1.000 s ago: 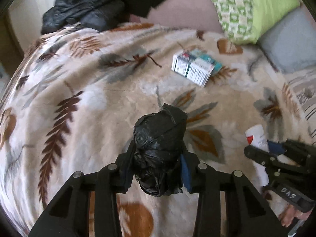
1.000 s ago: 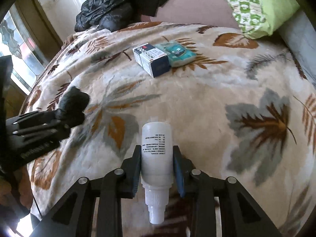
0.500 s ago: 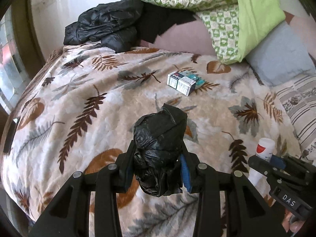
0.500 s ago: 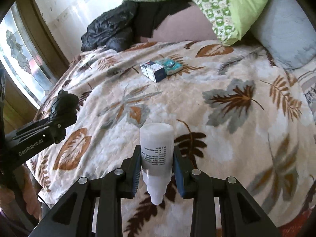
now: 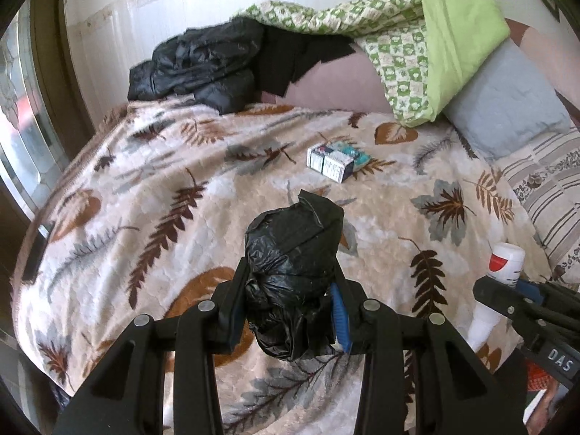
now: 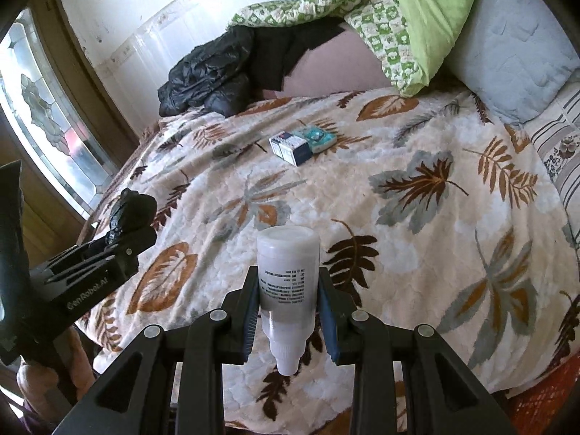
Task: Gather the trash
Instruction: 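Lift the black bag and white spray bottle above the bed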
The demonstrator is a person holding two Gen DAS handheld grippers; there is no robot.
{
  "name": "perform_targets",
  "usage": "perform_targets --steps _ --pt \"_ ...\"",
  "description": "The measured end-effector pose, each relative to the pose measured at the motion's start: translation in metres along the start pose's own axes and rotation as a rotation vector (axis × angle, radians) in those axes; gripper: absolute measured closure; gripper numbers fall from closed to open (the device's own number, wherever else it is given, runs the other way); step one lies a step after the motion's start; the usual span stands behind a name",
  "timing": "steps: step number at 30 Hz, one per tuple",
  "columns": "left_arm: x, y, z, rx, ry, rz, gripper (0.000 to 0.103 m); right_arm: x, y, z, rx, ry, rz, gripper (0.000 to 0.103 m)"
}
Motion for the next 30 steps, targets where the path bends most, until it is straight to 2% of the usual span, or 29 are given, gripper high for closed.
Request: perform_targets --steps 4,12,20,30 --pt "-0.002 0.006 -0.006 -0.010 -0.018 -0.024 0.065 0.003 0.011 0.005 -0.002 0.004 -0.019 0.071" --pt "0.002 0.004 -0.020 0.019 -0.046 0.000 0.065 0.007 0.019 0.006 0.019 0.010 -0.028 0.071" --pt "0.002 0.004 -0.033 0.057 -0.076 0.005 0.065 0.007 0.025 -0.007 0.046 -0.015 -0.037 0.071" --pt "0.002 0.003 -0.046 0.072 -0.104 0.019 0.065 0.009 0.033 -0.022 0.069 -0.051 -0.046 0.071"
Point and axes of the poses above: each gripper's, at about its wrist camera, not at the fingertips, and y roughly against the way its jaws point, z to its left, x to its underside, the point moved 1 cm from there along -y, roughly the way its jaws point, and after that the axes turned 6 degrees about -y, right-handed, at the moved point
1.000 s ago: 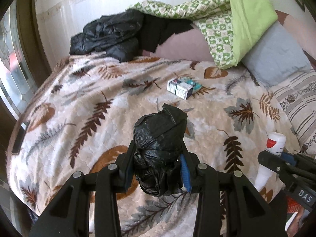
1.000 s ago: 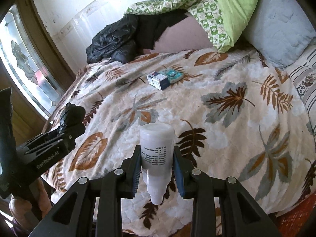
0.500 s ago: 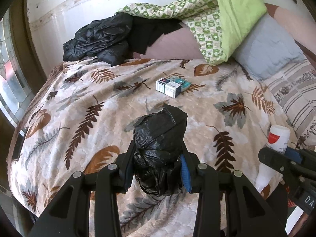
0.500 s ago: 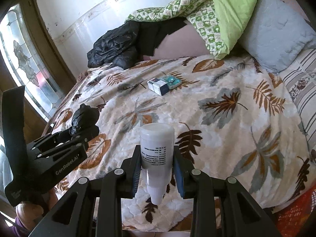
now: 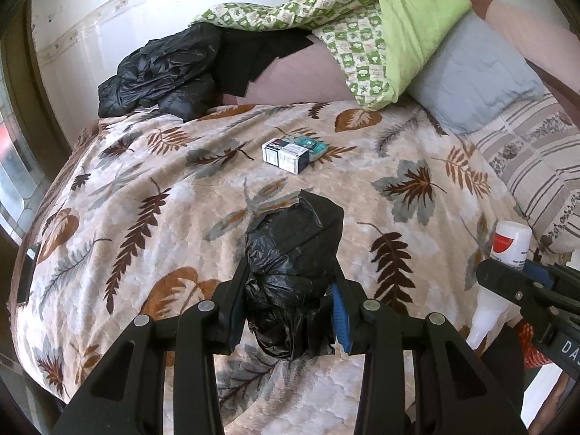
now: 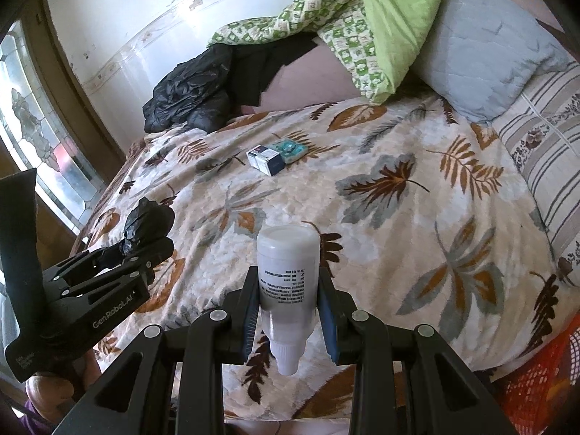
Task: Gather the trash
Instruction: 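Lift the black bag and white spray bottle above the bed, then carry the black bag and spray bottle over the red basket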
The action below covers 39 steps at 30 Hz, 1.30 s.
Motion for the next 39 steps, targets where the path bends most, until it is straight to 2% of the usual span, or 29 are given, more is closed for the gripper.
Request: perform_targets --steps 17,23,30,39 --pt "-0.004 0.007 -0.025 0.043 -0.061 -0.013 0.065 0.003 0.021 -0.025 0.024 -0.058 -0.036 0.071" --pt "-0.013 0.013 -0.042 0.084 -0.120 -0.038 0.065 0.004 0.032 -0.042 0.049 -0.099 -0.060 0.071" --pt "-0.033 0.024 -0.092 0.172 -0.233 -0.084 0.065 0.009 0.059 -0.085 0.106 -0.200 -0.099 0.071" --pt "-0.049 0.036 -0.182 0.340 -0.365 -0.099 0.065 0.024 0.100 -0.154 0.196 -0.344 -0.159 0.071"
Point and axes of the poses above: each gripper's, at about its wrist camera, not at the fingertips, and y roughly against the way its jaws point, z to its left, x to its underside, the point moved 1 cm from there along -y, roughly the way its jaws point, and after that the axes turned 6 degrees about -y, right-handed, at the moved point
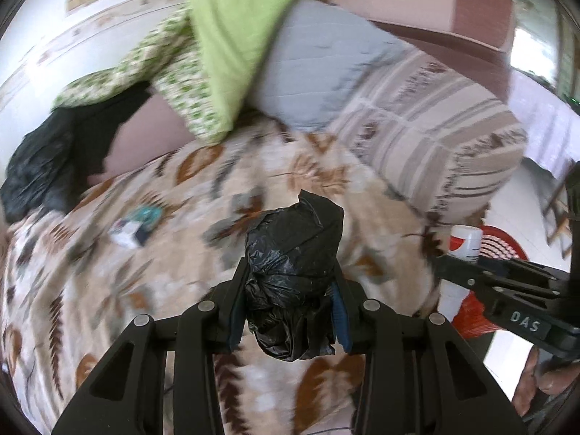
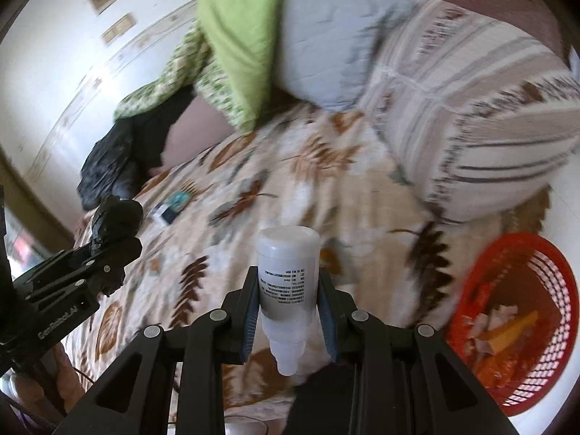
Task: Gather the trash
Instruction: 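Carry the black bag and spray bottle over the red basket, then open both tools to drop the bag and bottle into the basket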
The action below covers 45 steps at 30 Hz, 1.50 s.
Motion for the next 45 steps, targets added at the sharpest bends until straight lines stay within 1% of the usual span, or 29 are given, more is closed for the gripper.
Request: perform_targets --steps 1,4,9,15,17,18,20,23,28,29,31,32,33,35,36,39,45 --pt "-0.003 -0.003 -0.006 0.013 -0.009 0.000 0.065 -0.001 0.003 -0.006 0.009 -0.009 -0.005 0.071" --pt "-0.016 -0.013 -0.037 0.085 -0.055 0.005 0.065 -0.003 0.014 -0.033 0.045 -0.052 -0.028 0.071" --pt "-0.031 -0.026 -0.088 0.170 -0.144 0.007 0.065 -0.006 0.038 -0.081 0.117 -0.128 -0.066 0.071" --pt "-0.047 -0.046 -0.163 0.299 -0.248 0.031 0.065 -0.008 0.067 -0.143 0.216 -0.224 -0.112 0.071" --pt "-0.050 -0.051 -0.183 0.334 -0.271 0.037 0.065 -0.007 0.073 -0.162 0.241 -0.258 -0.118 0.071" --pt "-0.052 -0.055 -0.196 0.367 -0.283 0.045 0.065 -0.006 0.076 -0.172 0.253 -0.275 -0.120 0.071" --pt "-0.055 -0.064 -0.213 0.399 -0.296 0.060 0.065 -0.005 0.079 -0.185 0.271 -0.297 -0.121 0.071" --pt "-0.056 -0.076 -0.235 0.421 -0.322 0.075 0.065 -0.004 0.081 -0.203 0.292 -0.322 -0.122 0.071" --pt "-0.056 -0.093 -0.251 0.462 -0.331 0.103 0.064 -0.004 0.077 -0.221 0.306 -0.355 -0.116 0.071" --pt "-0.055 -0.095 -0.252 0.469 -0.330 0.104 0.062 -0.003 0.076 -0.223 0.305 -0.362 -0.113 0.071" --pt "-0.054 -0.099 -0.254 0.469 -0.330 0.106 0.046 -0.002 0.073 -0.226 0.301 -0.378 -0.112 0.071" --pt "-0.054 -0.100 -0.255 0.466 -0.328 0.103 0.031 -0.002 0.072 -0.228 0.300 -0.387 -0.114 0.070" --pt "-0.054 -0.100 -0.254 0.461 -0.320 0.093 0.025 -0.002 0.072 -0.230 0.303 -0.401 -0.116 0.067" --pt "-0.054 -0.099 -0.252 0.464 -0.308 0.086 0.025 0.000 0.073 -0.232 0.305 -0.416 -0.129 0.040" --pt "-0.054 -0.099 -0.250 0.467 -0.302 0.088 0.025 0.000 0.075 -0.233 0.310 -0.422 -0.141 0.037" --pt "-0.055 -0.097 -0.241 0.456 -0.284 0.091 0.025 -0.001 0.075 -0.232 0.306 -0.430 -0.148 0.037" --pt "-0.052 -0.083 -0.216 0.408 -0.243 0.073 0.024 0.000 0.075 -0.221 0.294 -0.411 -0.158 0.037"
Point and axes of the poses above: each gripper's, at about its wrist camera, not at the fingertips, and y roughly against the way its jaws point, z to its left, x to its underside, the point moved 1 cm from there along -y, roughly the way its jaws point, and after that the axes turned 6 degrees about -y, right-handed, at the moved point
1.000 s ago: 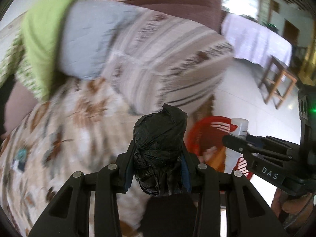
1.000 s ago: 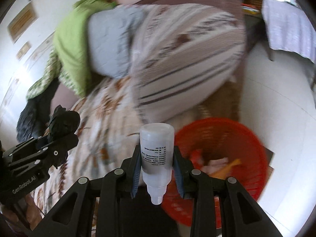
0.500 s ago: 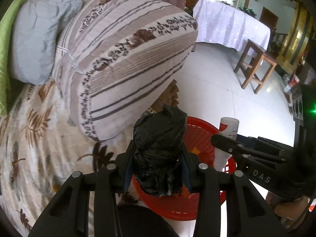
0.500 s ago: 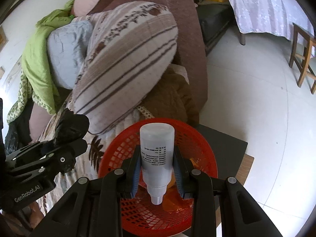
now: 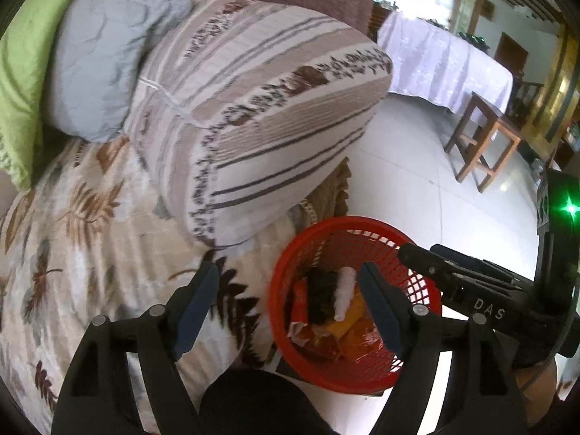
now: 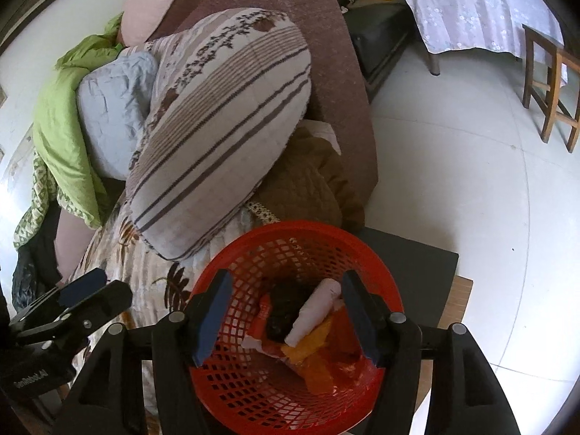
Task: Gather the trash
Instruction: 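Open both tools to drop the bag and bottle into the basket, then move both tools back over the bed toward the small boxes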
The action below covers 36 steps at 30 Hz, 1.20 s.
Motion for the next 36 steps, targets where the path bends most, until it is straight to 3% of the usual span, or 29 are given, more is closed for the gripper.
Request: perform_targets --steps 10,15,24,30,33,36 --pt "0.031 0.054 0.038 -0.154 0.030 -0.055 0.023 0.017 0.002 0.043 -0.058 0.079 0.016 0.034" --pt "0.054 0.085 0.086 -0.254 0.098 -0.073 0.020 0.035 -0.008 0.086 -0.119 0.153 0.057 0.032" --pt "0.113 0.141 0.228 -0.511 0.329 -0.064 0.016 0.084 -0.031 0.207 -0.287 0.391 0.169 0.031" --pt "0.158 0.153 0.351 -0.683 0.508 0.025 0.016 0.119 -0.050 0.262 -0.353 0.507 0.246 0.031" --pt "0.179 0.153 0.409 -0.719 0.622 0.071 0.016 0.136 -0.061 0.279 -0.360 0.555 0.281 0.031" --pt "0.193 0.147 0.455 -0.707 0.737 0.092 0.016 0.148 -0.073 0.285 -0.353 0.577 0.321 0.031"
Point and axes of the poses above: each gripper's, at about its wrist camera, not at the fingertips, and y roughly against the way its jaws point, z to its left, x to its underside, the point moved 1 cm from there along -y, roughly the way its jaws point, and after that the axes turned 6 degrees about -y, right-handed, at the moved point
